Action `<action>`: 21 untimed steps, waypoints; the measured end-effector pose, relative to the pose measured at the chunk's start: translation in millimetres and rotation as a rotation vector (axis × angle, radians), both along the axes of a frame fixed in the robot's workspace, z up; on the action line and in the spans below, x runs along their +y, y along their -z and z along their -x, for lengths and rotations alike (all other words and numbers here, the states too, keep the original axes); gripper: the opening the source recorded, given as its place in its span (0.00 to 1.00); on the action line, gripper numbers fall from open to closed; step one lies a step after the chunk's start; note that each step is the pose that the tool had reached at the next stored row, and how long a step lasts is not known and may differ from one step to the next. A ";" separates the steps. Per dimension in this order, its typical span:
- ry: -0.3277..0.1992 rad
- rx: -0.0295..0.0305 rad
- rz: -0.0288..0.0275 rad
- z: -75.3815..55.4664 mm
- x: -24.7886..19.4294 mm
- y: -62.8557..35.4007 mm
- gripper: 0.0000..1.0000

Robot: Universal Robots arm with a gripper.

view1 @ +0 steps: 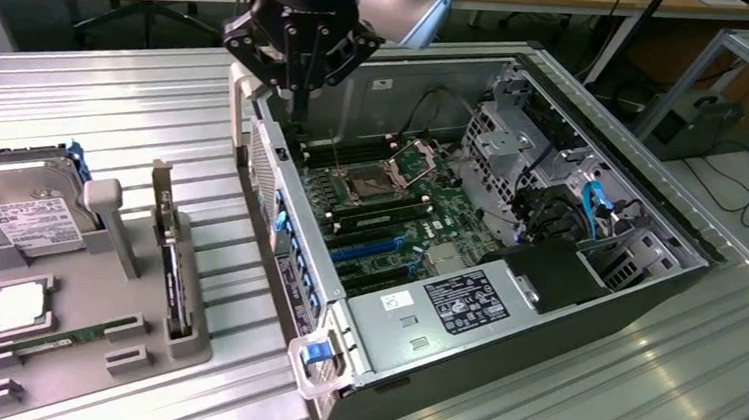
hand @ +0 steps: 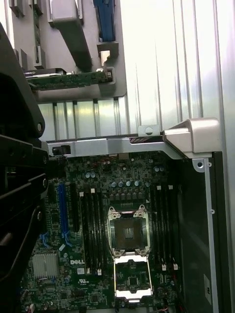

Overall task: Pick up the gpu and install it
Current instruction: 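Reach for the gpu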

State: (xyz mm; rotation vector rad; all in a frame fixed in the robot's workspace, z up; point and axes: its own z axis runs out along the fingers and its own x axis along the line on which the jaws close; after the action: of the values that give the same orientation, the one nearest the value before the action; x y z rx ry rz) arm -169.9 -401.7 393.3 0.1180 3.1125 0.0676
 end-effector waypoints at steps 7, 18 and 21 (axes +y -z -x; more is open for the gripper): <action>0.000 0.0000 0.0000 3.5 -0.8 0.0 0.11; 0.000 0.0000 -0.0001 8.6 -2.0 0.0 0.11; 0.000 0.0000 -0.0001 10.1 -2.4 0.0 0.11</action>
State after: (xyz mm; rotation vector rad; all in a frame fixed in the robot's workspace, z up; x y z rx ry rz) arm -180.0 -404.1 393.3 0.1180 3.1125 0.0677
